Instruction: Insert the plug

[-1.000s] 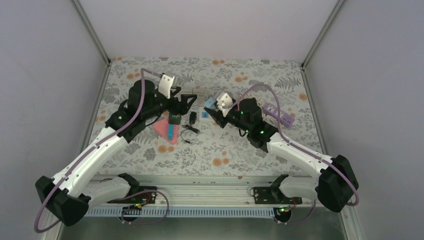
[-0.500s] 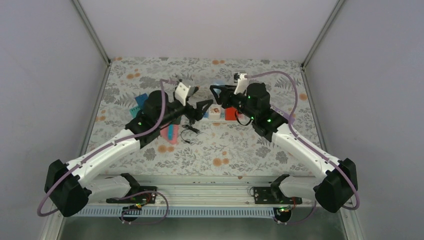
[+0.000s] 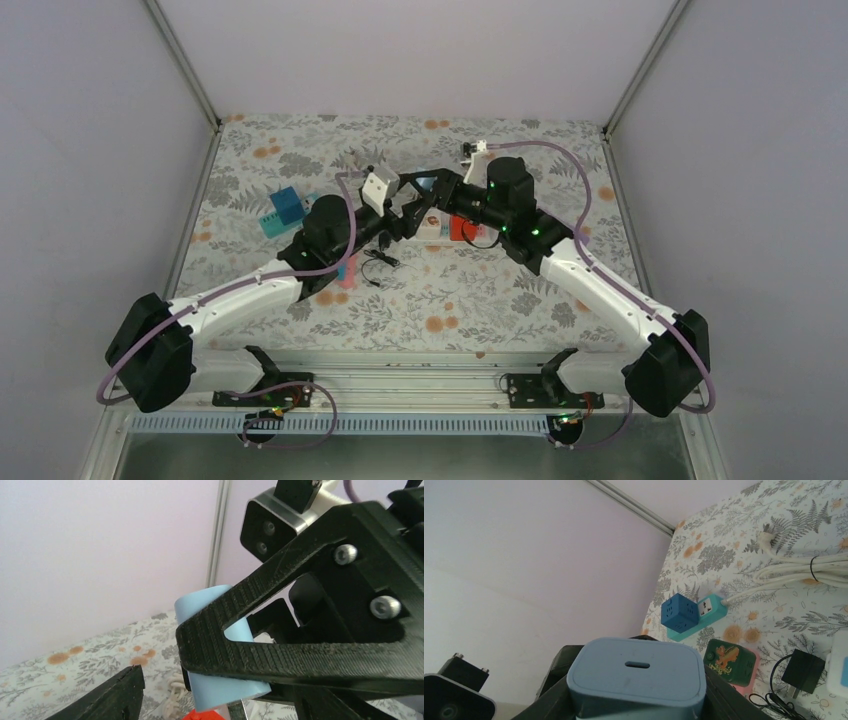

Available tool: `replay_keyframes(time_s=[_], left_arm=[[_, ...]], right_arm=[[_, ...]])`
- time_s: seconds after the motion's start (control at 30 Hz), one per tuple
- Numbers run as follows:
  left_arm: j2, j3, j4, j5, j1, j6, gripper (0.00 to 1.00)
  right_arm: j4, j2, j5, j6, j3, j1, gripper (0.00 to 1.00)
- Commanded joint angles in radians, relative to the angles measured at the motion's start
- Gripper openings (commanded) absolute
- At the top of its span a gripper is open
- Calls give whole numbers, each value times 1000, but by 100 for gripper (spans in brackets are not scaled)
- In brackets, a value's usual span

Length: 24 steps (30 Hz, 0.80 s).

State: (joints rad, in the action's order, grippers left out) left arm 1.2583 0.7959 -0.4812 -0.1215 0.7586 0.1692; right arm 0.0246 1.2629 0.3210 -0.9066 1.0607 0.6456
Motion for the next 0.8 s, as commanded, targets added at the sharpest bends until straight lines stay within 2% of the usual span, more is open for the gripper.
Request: replay_keyframes(time_s=[0.0,0.17,0.27,0.37,0.43,0.53,0.63,0.77], left_arm=[[-17,-49,-208,13,6,19,71],[12,-35,-216,1,7,24,40],[22,-35,-225,-5,7,2,29],[23,-40,-228,-35,7,-63,27],[15,-63,-245,-70,7,-141,26],[-6,-115,-284,-107,5,-273,24],[-26,-120,-252,-181,3,-377,23],[-49,-107,-210,-310,1,-477,23]], right_arm=[[17,-9,7,-34,31,-4,41],[29,-1,23,-28,38,-4,42],[47,-6,25,-19,41,-3,48],[74,-29,14,-8,38,-6,67],[95,-51,22,3,37,-15,75],[106,-90,121,45,38,-53,77],[130,-127,282,112,41,-111,79],[306,-120,376,195,111,-162,79]])
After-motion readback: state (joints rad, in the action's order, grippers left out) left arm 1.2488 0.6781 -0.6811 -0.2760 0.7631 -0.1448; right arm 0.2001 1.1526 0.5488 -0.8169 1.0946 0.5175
